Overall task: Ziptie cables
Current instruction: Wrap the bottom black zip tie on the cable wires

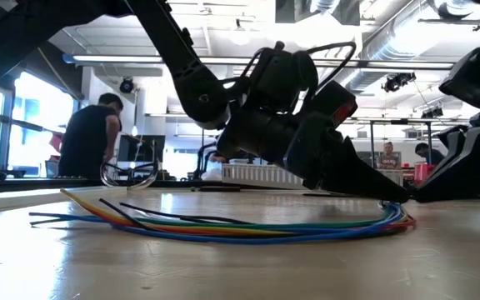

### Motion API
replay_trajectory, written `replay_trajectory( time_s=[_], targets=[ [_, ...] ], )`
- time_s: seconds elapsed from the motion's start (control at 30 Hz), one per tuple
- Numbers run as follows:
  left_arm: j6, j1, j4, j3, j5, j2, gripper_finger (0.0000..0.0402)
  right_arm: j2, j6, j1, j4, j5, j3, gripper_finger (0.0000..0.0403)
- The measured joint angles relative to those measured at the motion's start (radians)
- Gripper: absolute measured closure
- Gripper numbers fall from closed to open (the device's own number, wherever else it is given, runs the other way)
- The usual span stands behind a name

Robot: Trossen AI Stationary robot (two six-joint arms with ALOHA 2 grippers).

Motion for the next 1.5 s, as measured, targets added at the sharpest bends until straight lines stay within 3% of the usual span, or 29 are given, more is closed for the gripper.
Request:
replay_trajectory(
  time_s=[0.33,0.43,0.6,0.7,0.93,1.03,1.13,1.33,1.5],
  targets=[
    [0.017,0.0,-0.01,0.0,0.002,-0.001,0.0401,-0.002,0.248,0.1,-0.175,0.01,0.001,0.0403],
    [0.026,0.0,-0.011,0.0,0.002,-0.001,0.0401,-0.008,0.264,0.114,-0.185,0.02,0.0,0.0403],
    [0.031,-0.001,-0.018,0.0,0.004,-0.001,0.0401,-0.064,0.237,0.103,-0.207,-0.066,0.005,0.0393],
    [0.034,-0.002,-0.021,0.0,0.009,-0.003,0.0401,-0.103,0.219,0.088,-0.236,-0.102,0.032,0.0359],
    [0.05,-0.005,-0.021,0.0,0.005,-0.003,0.0402,-0.115,0.175,0.008,-0.229,-0.082,0.069,0.0237],
    [0.064,-0.012,-0.021,0.0,0.001,-0.003,0.0401,-0.097,0.174,-0.031,-0.229,-0.081,0.069,0.0215],
    [0.071,-0.016,-0.022,0.0,0.001,-0.003,0.0401,-0.087,0.174,-0.047,-0.216,-0.082,0.069,0.0224],
    [0.071,-0.017,-0.02,0.0,-0.006,-0.003,0.0401,-0.087,0.167,-0.053,-0.202,-0.089,0.069,0.0289],
    [0.071,-0.017,-0.019,0.0,-0.004,-0.003,0.0401,-0.069,0.108,-0.053,-0.163,-0.119,0.069,0.0318]
  ],
)
